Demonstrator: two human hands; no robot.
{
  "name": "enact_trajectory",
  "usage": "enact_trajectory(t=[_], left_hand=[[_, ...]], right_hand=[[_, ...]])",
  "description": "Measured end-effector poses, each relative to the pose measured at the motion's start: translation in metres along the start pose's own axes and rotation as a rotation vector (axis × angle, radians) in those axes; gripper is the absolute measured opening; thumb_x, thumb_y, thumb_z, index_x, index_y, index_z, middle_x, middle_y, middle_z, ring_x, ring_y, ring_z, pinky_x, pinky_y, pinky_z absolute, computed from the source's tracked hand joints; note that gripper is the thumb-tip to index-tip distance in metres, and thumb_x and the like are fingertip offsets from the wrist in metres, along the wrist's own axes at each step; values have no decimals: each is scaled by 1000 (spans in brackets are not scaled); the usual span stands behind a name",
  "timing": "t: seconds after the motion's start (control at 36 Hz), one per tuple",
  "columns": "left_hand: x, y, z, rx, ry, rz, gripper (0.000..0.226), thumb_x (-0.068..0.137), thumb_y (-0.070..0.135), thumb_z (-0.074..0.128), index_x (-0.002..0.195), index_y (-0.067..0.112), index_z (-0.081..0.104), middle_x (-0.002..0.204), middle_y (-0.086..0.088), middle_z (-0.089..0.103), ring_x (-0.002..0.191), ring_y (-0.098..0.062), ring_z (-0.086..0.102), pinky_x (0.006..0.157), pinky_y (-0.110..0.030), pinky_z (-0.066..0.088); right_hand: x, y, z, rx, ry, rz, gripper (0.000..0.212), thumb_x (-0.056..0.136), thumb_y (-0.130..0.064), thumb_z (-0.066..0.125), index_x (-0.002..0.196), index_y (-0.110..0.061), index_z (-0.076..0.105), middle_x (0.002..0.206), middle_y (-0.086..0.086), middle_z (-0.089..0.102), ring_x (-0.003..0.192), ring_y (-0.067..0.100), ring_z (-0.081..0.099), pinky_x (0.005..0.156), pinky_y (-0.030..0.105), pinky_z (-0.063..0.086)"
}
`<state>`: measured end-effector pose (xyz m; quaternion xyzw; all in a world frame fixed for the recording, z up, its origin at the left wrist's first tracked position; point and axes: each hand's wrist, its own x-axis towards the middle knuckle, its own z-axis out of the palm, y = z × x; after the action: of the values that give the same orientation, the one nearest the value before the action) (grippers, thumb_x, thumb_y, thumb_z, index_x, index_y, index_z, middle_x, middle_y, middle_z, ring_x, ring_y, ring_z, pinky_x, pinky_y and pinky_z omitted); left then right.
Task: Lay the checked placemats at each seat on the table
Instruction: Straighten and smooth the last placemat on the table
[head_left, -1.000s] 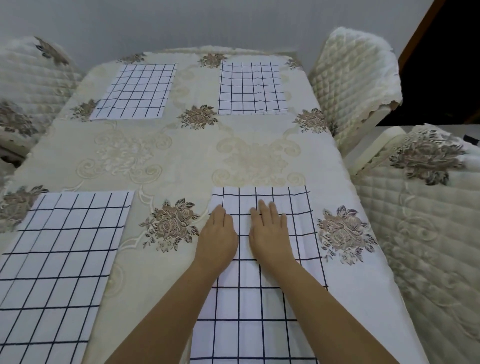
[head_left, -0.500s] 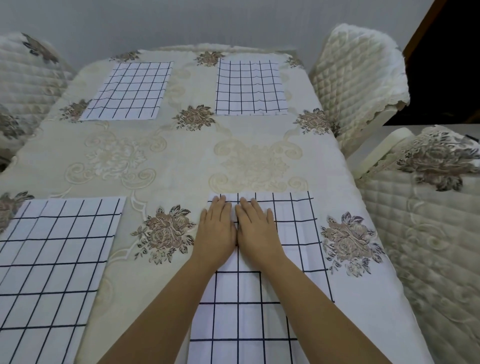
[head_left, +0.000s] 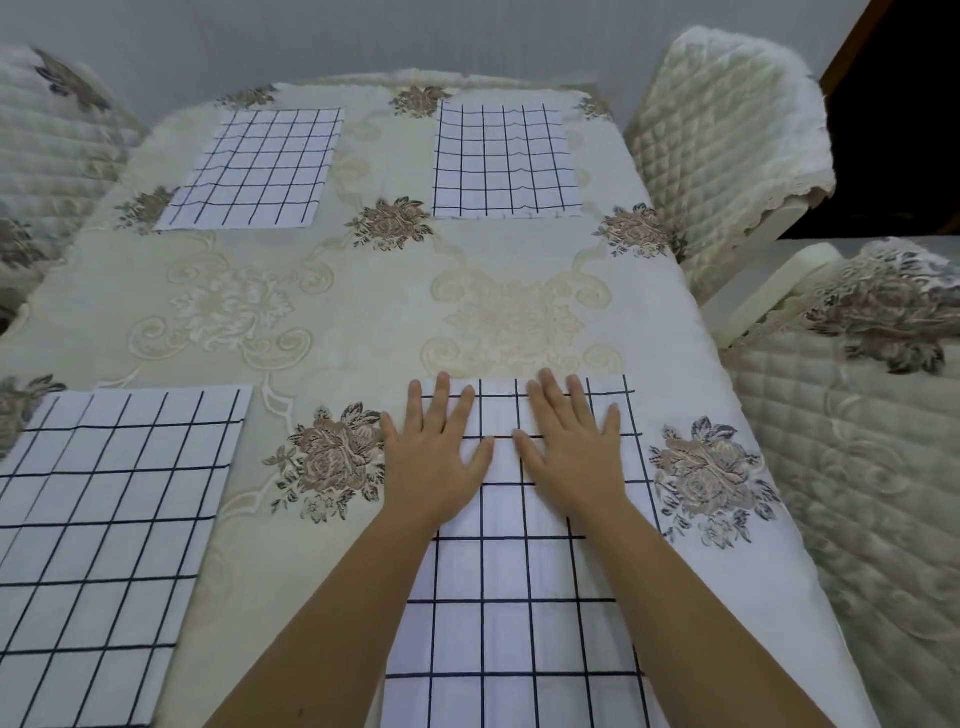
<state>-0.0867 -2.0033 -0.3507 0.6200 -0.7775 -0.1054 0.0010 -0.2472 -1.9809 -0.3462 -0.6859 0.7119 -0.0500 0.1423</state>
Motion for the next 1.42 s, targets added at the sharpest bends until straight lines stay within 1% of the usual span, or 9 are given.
enact_trajectory(t=[0.22, 0.44, 0.53, 0.61, 0.69, 0.81, 1.08, 1.28, 1.42], left_hand=[[-6, -6, -2, 14, -24, -85, 82, 73, 66, -12, 148, 33, -9, 157, 3, -17, 145, -17, -14, 113, -54, 3], [-10, -1, -10, 116, -35, -82, 77, 79, 52, -15, 149, 20, -10, 157, -3, -15, 144, -24, -18, 114, -52, -6], [-15, 11, -14, 150, 13, 3, 71, 86, 43, -9, 149, 13, 2, 158, -4, -6, 144, -22, -13, 114, -51, -3], [-29, 22, -13, 72, 63, 45, 60, 92, 35, 15, 133, 9, 51, 144, -8, 44, 135, -26, 36, 102, -56, 33], [-45, 20, -5, 50, 41, 34, 64, 100, 32, 5, 123, 10, 61, 133, -7, 56, 124, -27, 52, 89, -55, 46], [-58, 13, 6, 10, 57, 19, 53, 96, 36, 21, 128, 14, 56, 138, -4, 51, 129, -21, 44, 89, -60, 43], [-71, -12, 9, 0, 94, -27, 54, 95, 41, 19, 137, 17, 43, 144, -4, 44, 130, -24, 45, 94, -57, 41], [-92, -25, 13, -38, 130, -97, 57, 98, 42, 3, 139, 16, 34, 143, -4, 44, 134, -19, 31, 91, -59, 43], [-105, -27, 18, -59, 153, -106, 57, 92, 40, 27, 138, 10, 38, 144, -6, 38, 135, -18, 30, 82, -64, 44]], right_hand=[[-8, 36, -13, -29, -4, 139, 62, 97, -50, 18, 148, -28, -10, 155, -13, -17, 144, 13, -15, 115, 49, -4], [-7, 19, -28, -298, -103, 153, 59, 99, -38, 8, 148, -9, -7, 157, 8, -11, 145, 29, -11, 112, 58, -6], [-13, -8, -31, -316, 31, 142, 53, 90, -4, 24, 142, 5, 27, 153, 23, 19, 141, 39, 18, 108, 63, 16], [-27, -34, -25, -185, 71, 58, 41, 68, -7, 62, 108, 1, 67, 123, 21, 61, 114, 39, 58, 85, 62, 45], [-38, -54, -14, -30, 23, 1, 48, 84, -18, 57, 130, -3, 51, 143, 17, 42, 133, 38, 38, 102, 61, 31], [-51, -52, 5, -30, -36, 32, 52, 83, -32, 32, 120, -14, 63, 132, 4, 58, 118, 27, 58, 86, 53, 49], [-65, 3, 8, -14, 114, 106, 55, 91, -40, 27, 137, -16, 45, 144, -1, 44, 133, 24, 35, 96, 57, 39], [-73, 16, 4, 10, 57, 117, 67, 91, -50, -1, 146, -18, 17, 154, -6, 12, 143, 21, 16, 112, 53, 15], [-79, 17, -7, 161, 7, 168, 78, 81, -55, -5, 149, -18, 0, 156, -6, -11, 145, 16, -9, 116, 40, -7]])
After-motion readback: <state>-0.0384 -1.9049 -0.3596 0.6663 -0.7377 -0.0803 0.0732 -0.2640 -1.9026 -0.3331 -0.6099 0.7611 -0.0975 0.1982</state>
